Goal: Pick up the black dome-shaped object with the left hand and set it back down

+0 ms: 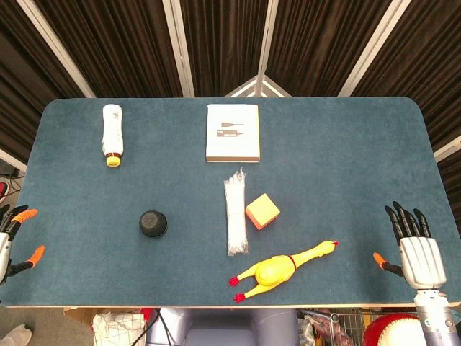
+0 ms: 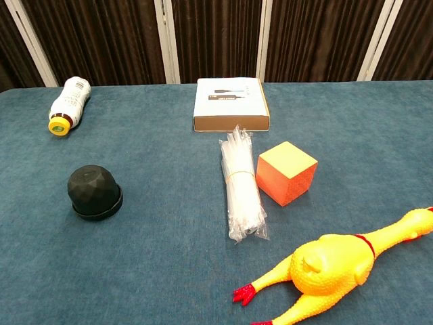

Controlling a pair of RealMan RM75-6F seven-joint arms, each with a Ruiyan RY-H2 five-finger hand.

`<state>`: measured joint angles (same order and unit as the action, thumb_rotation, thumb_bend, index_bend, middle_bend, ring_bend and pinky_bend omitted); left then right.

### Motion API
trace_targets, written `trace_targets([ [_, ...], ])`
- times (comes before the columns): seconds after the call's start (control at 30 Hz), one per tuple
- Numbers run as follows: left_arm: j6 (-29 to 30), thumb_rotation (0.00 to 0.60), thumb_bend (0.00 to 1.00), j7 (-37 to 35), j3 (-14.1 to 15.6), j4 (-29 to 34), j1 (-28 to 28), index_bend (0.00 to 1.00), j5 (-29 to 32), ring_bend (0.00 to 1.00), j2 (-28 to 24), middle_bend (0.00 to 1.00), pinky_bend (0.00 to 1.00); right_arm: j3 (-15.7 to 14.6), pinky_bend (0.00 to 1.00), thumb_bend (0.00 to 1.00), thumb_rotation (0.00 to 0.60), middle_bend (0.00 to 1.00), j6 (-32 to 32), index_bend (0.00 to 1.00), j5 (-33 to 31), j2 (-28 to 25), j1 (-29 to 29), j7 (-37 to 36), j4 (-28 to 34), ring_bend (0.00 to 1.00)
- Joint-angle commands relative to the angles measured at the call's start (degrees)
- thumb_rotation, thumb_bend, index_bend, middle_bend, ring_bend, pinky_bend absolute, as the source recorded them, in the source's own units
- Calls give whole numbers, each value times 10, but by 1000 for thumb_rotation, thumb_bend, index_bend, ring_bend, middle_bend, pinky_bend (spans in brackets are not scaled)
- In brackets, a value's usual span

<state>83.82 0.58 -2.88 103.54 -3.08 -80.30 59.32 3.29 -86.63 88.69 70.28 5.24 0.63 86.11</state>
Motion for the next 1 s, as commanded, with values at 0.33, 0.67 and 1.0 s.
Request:
trace_targets([
  [0.33,3,600,410,-2,4,3,1,202,-10,0,1,116,0,-3,0,189,600,30,2,20,5,0,1,-1,0,124],
  [0.67,-18,600,316,-25,-3,-18,-13,184,-4,0,23,110,0,-2,0,189,600,31,3,20,2,-1,0,-1,7,124],
  [1.0,-61,600,165,-38,13,-9,-33,96,-23,0,42,13,0,-8,0,189,600,31,1,20,8,-6,-3,-5,11,124],
])
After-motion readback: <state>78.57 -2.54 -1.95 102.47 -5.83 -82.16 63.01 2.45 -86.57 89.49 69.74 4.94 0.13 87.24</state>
